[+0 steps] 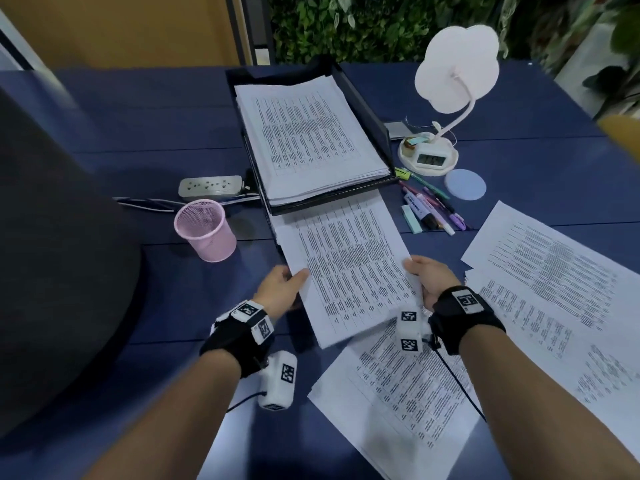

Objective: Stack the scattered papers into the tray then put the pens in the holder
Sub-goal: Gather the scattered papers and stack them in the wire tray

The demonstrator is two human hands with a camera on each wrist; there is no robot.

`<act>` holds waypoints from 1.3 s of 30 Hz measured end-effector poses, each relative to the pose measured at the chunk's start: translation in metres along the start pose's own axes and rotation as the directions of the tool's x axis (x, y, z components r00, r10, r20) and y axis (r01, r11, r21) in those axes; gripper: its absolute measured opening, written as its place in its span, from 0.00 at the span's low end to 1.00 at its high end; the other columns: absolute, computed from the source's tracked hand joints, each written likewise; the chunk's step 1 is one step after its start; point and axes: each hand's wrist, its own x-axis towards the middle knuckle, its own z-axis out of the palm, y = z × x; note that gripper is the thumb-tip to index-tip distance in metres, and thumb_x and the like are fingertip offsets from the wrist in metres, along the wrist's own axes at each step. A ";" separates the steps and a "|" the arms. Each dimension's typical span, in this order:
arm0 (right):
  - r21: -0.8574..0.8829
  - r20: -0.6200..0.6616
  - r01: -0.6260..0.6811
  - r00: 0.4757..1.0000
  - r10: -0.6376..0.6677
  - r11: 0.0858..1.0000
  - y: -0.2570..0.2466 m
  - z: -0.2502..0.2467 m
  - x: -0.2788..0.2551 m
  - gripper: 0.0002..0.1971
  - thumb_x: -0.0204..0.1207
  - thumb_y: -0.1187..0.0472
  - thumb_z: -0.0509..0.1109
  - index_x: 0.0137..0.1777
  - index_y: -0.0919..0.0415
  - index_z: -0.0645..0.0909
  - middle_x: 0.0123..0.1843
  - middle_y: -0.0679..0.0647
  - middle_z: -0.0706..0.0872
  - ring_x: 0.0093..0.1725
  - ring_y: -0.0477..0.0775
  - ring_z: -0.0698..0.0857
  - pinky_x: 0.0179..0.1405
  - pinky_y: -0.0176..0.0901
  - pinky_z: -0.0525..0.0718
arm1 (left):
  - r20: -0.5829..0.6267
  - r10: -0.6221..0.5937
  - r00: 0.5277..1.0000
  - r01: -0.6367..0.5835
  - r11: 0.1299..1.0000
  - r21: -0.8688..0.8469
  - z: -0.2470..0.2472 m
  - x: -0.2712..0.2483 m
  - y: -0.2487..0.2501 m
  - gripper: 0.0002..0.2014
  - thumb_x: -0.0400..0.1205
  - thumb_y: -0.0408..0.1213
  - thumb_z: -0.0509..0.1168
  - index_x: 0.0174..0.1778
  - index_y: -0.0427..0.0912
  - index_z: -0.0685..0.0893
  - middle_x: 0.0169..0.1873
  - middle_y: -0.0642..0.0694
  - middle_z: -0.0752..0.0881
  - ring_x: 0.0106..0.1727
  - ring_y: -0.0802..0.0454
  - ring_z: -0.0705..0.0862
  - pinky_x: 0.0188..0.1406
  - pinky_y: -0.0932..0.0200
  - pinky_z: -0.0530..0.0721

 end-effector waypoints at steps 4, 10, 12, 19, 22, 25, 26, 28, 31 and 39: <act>0.027 -0.020 0.017 1.000 -0.017 0.999 -0.020 0.018 0.012 0.18 0.80 0.61 0.68 0.69 0.62 0.77 0.66 0.59 0.80 0.67 0.63 0.79 0.70 0.60 0.76 | 0.264 -0.092 0.960 0.132 0.982 -0.135 -0.002 0.001 0.001 0.18 0.79 0.38 0.69 0.64 0.45 0.74 0.60 0.46 0.86 0.56 0.44 0.87 0.53 0.42 0.87; -0.009 -0.051 0.153 0.987 -0.153 0.988 -0.057 0.041 0.038 0.16 0.77 0.57 0.71 0.64 0.60 0.80 0.67 0.58 0.82 0.64 0.58 0.81 0.71 0.59 0.76 | 0.285 -0.060 0.957 0.106 0.983 -0.151 -0.019 0.015 0.013 0.15 0.84 0.26 0.60 0.64 0.44 0.72 0.58 0.45 0.83 0.30 0.53 0.90 0.23 0.66 0.84; 0.008 -0.005 0.220 0.976 -0.220 0.976 -0.068 0.049 0.038 0.15 0.79 0.60 0.69 0.64 0.62 0.80 0.64 0.57 0.84 0.62 0.58 0.82 0.71 0.60 0.76 | 0.183 -0.025 0.983 0.062 0.979 -0.195 -0.021 0.027 0.019 0.17 0.84 0.23 0.60 0.66 0.42 0.70 0.63 0.41 0.80 0.27 0.52 0.89 0.21 0.67 0.84; -0.237 0.159 0.156 0.980 -0.120 0.959 -0.078 0.060 0.052 0.23 0.81 0.70 0.64 0.74 0.55 0.67 0.61 0.60 0.75 0.19 0.47 0.84 0.12 0.30 0.72 | -0.012 0.037 0.999 -0.039 0.964 -0.262 -0.024 0.055 0.034 0.15 0.83 0.20 0.58 0.61 0.41 0.69 0.56 0.37 0.80 0.22 0.54 0.87 0.21 0.68 0.84; -0.081 0.054 0.202 0.979 -0.198 0.976 -0.082 0.069 0.061 0.17 0.80 0.74 0.63 0.66 0.61 0.72 0.49 0.62 0.76 0.13 0.42 0.79 0.12 0.30 0.75 | -0.074 0.062 0.995 -0.080 0.958 -0.275 -0.022 0.064 0.039 0.12 0.83 0.23 0.60 0.58 0.39 0.69 0.46 0.44 0.82 0.23 0.55 0.87 0.24 0.67 0.85; 0.163 -0.009 0.169 0.985 -0.170 0.972 -0.088 0.074 0.065 0.15 0.83 0.76 0.56 0.65 0.63 0.72 0.42 0.63 0.78 0.15 0.47 0.82 0.17 0.37 0.84 | -0.176 0.093 0.980 -0.139 0.954 -0.264 -0.019 0.070 0.043 0.14 0.81 0.25 0.65 0.57 0.38 0.69 0.38 0.42 0.82 0.22 0.54 0.86 0.25 0.62 0.86; 0.253 0.002 0.132 0.991 -0.136 0.958 -0.088 0.073 0.066 0.16 0.84 0.76 0.52 0.67 0.64 0.71 0.41 0.64 0.78 0.17 0.50 0.84 0.17 0.40 0.85 | -0.219 0.111 0.969 -0.160 0.962 -0.223 -0.019 0.072 0.043 0.16 0.79 0.26 0.68 0.56 0.39 0.68 0.36 0.40 0.82 0.22 0.53 0.85 0.26 0.59 0.87; 0.285 0.016 0.111 0.993 -0.121 0.952 -0.086 0.073 0.067 0.19 0.84 0.77 0.48 0.73 0.68 0.67 0.41 0.65 0.77 0.19 0.54 0.86 0.20 0.43 0.86 | -0.288 0.159 0.944 -0.194 0.976 -0.097 -0.020 0.072 0.045 0.16 0.76 0.28 0.72 0.50 0.43 0.70 0.33 0.39 0.83 0.25 0.49 0.84 0.34 0.51 0.88; 0.267 -0.010 0.154 0.988 -0.157 0.951 -0.081 0.077 0.063 0.18 0.82 0.77 0.54 0.71 0.70 0.68 0.47 0.64 0.80 0.30 0.50 0.89 0.40 0.40 0.88 | -0.327 0.256 0.910 -0.233 0.966 0.110 -0.024 0.071 0.046 0.13 0.73 0.32 0.75 0.46 0.44 0.76 0.36 0.44 0.84 0.32 0.49 0.83 0.37 0.59 0.82; 0.192 -0.085 0.237 0.971 -0.224 0.952 -0.069 0.069 0.060 0.18 0.81 0.70 0.61 0.70 0.65 0.75 0.56 0.57 0.82 0.51 0.53 0.83 0.44 0.41 0.82 | -0.134 0.421 0.897 -0.259 0.747 0.612 -0.028 0.065 0.030 0.14 0.79 0.34 0.69 0.59 0.35 0.86 0.62 0.36 0.78 0.61 0.41 0.81 0.60 0.63 0.73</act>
